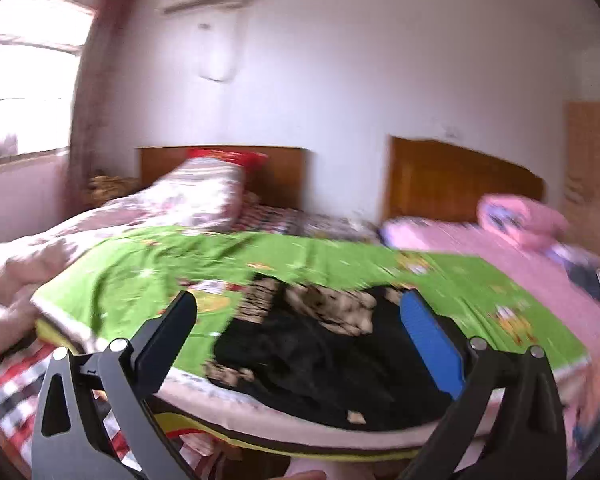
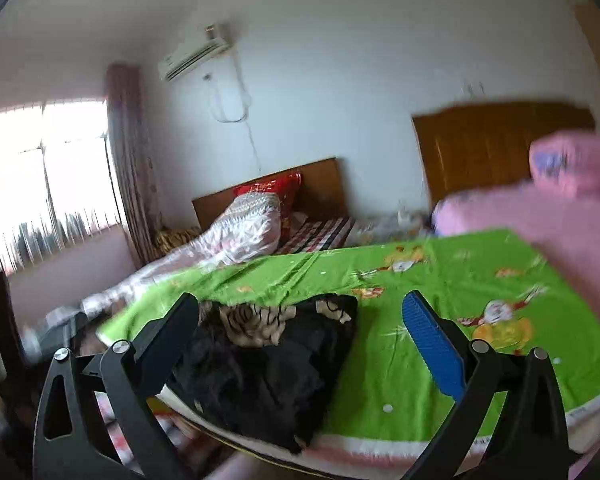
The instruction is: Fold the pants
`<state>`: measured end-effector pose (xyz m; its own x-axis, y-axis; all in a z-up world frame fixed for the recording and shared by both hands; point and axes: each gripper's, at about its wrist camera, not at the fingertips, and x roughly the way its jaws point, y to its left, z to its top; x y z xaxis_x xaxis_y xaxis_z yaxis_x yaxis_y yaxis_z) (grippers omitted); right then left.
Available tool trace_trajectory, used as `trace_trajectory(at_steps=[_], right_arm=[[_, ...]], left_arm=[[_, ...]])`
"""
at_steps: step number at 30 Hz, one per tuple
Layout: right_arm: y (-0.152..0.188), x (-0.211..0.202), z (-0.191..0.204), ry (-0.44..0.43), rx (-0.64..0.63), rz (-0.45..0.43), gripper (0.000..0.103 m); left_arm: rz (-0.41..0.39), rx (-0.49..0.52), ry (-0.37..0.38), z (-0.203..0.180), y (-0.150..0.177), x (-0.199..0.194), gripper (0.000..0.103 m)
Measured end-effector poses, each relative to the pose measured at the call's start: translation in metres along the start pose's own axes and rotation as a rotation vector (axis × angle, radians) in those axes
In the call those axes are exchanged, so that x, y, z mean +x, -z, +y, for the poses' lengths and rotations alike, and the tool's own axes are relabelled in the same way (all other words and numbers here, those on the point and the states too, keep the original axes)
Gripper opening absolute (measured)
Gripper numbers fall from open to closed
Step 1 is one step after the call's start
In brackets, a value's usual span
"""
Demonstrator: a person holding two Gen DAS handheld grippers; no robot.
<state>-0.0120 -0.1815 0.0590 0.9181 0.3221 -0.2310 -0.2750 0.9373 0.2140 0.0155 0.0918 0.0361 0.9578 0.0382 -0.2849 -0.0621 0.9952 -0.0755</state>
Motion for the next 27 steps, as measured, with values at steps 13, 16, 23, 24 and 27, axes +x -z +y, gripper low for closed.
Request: trace_trajectory(at_steps=[13,16,23,24,27], right_arm=[[0.057,0.034,0.056,0.05,-0.127,0.151,0.099],[0.06,0.029,0.058,0.056,-0.132,0.142,0.099],[0.061,0.03,0.062,0.046,-0.14,0.155,0.099],[0.061,0.03,0.062,0.046,-0.14,0.156,0.099],[0.061,0.03,0.062,0.046,-0.14,0.159,0.099]], left_arm=[[0.226,0.11,-0.103,-0.033,0.038,0.012,0.102],[0.242,0.12,-0.088,-0.036,0.045,0.013,0.102],[0.236,0.113,-0.088,-0.032,0.046,0.011,0.102],[0.239,0.112,-0.088,-0.031,0.045,0.011,0.102],[0.244,0.112,-0.088,-0.03,0.045,0.011,0.102]])
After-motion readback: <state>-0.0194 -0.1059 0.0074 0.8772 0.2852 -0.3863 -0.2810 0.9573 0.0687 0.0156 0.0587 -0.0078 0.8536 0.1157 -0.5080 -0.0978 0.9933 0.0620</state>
